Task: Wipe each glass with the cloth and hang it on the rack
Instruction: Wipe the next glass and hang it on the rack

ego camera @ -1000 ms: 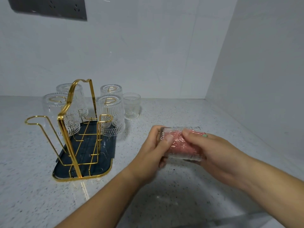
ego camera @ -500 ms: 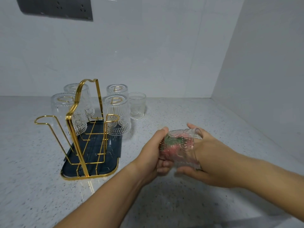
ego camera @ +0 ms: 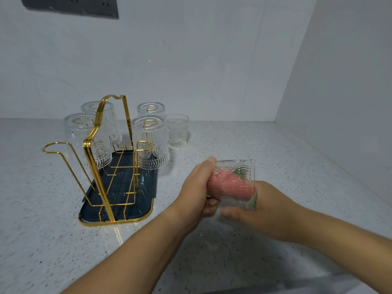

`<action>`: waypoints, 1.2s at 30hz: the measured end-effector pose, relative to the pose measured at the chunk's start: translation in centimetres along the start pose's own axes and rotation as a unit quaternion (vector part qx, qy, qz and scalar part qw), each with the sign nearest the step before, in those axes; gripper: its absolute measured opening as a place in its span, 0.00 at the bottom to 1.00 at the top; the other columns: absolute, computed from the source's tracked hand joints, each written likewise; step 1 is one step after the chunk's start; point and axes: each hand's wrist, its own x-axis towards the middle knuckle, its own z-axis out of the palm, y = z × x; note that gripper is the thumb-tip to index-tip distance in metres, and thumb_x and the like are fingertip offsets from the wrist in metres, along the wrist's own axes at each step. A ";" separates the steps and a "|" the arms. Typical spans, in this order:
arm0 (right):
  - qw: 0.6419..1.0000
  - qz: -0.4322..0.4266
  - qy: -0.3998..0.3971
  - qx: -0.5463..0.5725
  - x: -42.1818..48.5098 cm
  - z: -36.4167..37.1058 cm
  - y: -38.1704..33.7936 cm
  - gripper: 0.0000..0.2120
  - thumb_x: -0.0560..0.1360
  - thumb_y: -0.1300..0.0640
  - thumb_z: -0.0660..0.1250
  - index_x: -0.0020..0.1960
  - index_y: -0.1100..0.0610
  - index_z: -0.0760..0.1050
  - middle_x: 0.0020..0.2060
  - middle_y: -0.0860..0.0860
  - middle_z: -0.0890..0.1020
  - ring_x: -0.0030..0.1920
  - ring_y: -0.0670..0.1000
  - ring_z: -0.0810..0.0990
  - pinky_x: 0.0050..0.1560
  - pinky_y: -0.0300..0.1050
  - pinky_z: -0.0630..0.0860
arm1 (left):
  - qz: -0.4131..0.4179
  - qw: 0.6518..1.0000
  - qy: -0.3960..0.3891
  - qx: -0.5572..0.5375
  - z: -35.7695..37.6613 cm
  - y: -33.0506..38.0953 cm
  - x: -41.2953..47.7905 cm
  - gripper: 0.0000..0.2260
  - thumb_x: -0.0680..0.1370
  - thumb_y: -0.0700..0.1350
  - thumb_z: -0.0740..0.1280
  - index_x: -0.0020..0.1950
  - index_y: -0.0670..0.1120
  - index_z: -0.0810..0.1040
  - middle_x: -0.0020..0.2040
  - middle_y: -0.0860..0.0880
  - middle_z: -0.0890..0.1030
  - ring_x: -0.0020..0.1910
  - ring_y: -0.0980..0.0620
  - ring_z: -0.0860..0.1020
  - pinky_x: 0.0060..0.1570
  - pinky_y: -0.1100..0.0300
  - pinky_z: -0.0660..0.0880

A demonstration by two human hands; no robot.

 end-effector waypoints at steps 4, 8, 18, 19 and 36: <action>0.955 -0.059 -0.062 -0.283 0.1 -0.8 0.6 0.12 0.82 0.40 0.60 0.60 0.40 0.79 0.54 0.35 0.82 0.56 0.36 0.77 0.65 0.42 0.73 | -0.060 0.995 -0.079 0.012 -0.2 0.0 0.1 0.26 0.80 0.67 0.59 0.38 0.46 0.78 0.27 0.48 0.74 0.21 0.54 0.67 0.23 0.66 0.60; 0.994 -0.033 0.027 -0.105 -0.6 -1.5 -1.1 0.12 0.83 0.51 0.62 0.45 0.46 0.82 0.40 0.37 0.84 0.43 0.34 0.82 0.50 0.32 0.75 | -0.048 0.982 -0.183 -0.022 -0.6 0.2 0.3 0.41 0.79 0.75 0.52 0.64 0.41 0.82 0.44 0.36 0.80 0.30 0.49 0.80 0.26 0.60 0.73; 0.932 0.136 0.030 0.336 -0.8 -0.8 -2.1 0.20 0.80 0.42 0.64 0.58 0.56 0.84 0.54 0.58 0.87 0.58 0.58 0.85 0.68 0.59 0.74 | 0.171 0.982 -0.083 0.024 0.1 -0.2 -1.1 0.10 0.78 0.57 0.67 0.51 0.52 0.74 0.40 0.47 0.76 0.34 0.50 0.75 0.29 0.60 0.69; 0.955 0.105 0.011 0.278 -1.1 -0.6 -2.2 0.20 0.80 0.40 0.64 0.59 0.53 0.83 0.53 0.55 0.87 0.56 0.56 0.85 0.65 0.56 0.76 | 0.153 0.985 -0.074 0.013 0.1 0.0 -1.1 0.13 0.76 0.60 0.67 0.49 0.51 0.74 0.36 0.48 0.74 0.29 0.53 0.72 0.26 0.63 0.65; 0.993 0.039 -0.074 0.088 -1.1 -0.9 -1.7 0.09 0.83 0.54 0.66 0.60 0.45 0.81 0.52 0.43 0.87 0.55 0.44 0.84 0.57 0.38 0.78 | -0.027 0.997 -0.045 -0.063 -0.2 -0.4 0.2 0.30 0.73 0.70 0.65 0.48 0.41 0.74 0.25 0.48 0.69 0.17 0.56 0.64 0.20 0.69 0.55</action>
